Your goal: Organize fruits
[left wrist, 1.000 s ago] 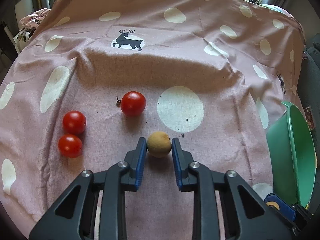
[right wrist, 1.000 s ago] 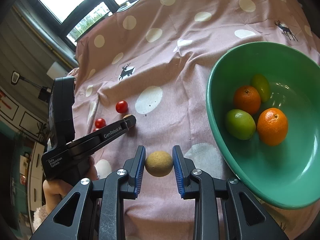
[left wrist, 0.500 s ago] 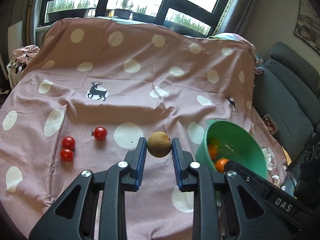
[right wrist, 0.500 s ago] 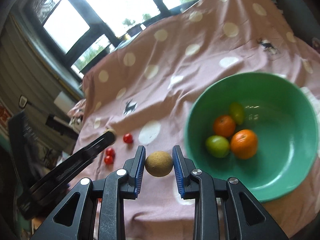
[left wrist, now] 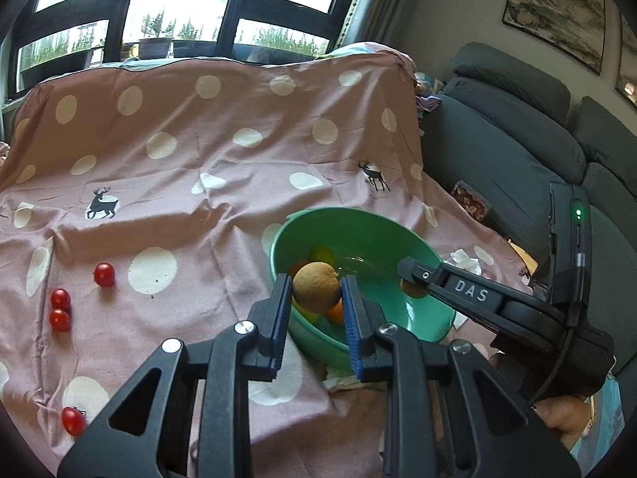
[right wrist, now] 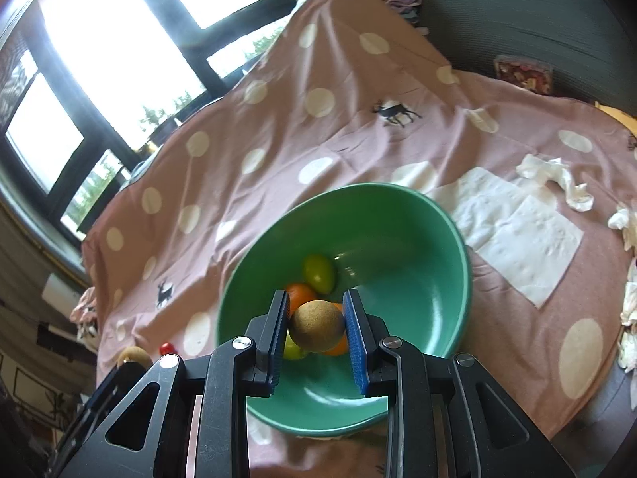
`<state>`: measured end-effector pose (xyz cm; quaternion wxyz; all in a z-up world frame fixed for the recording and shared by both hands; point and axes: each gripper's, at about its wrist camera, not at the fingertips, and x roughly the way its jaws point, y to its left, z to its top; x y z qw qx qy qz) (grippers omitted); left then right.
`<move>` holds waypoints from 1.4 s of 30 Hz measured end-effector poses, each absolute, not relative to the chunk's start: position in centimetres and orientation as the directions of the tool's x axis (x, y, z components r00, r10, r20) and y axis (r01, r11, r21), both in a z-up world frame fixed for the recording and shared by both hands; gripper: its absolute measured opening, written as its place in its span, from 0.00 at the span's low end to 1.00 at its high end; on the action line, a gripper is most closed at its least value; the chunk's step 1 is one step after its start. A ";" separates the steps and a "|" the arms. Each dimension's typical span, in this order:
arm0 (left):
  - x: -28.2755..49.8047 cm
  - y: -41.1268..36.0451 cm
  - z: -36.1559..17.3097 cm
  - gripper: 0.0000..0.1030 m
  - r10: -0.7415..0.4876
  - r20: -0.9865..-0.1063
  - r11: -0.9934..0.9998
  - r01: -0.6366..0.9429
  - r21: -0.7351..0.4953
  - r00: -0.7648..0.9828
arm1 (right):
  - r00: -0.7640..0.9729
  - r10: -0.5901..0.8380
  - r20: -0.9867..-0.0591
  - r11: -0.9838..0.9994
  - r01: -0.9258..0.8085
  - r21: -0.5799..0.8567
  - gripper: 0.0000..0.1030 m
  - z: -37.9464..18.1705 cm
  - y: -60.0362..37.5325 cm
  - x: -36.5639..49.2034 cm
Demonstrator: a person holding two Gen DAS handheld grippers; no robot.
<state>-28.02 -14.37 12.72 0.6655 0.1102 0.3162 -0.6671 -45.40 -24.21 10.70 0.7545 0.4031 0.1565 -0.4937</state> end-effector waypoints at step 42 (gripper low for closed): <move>-30.5 -17.4 8.9 0.45 -0.739 -0.640 0.013 0.945 -0.327 -0.211 | 0.355 -0.613 -0.705 0.113 0.923 0.367 0.28 9.4 -25.1 -45.7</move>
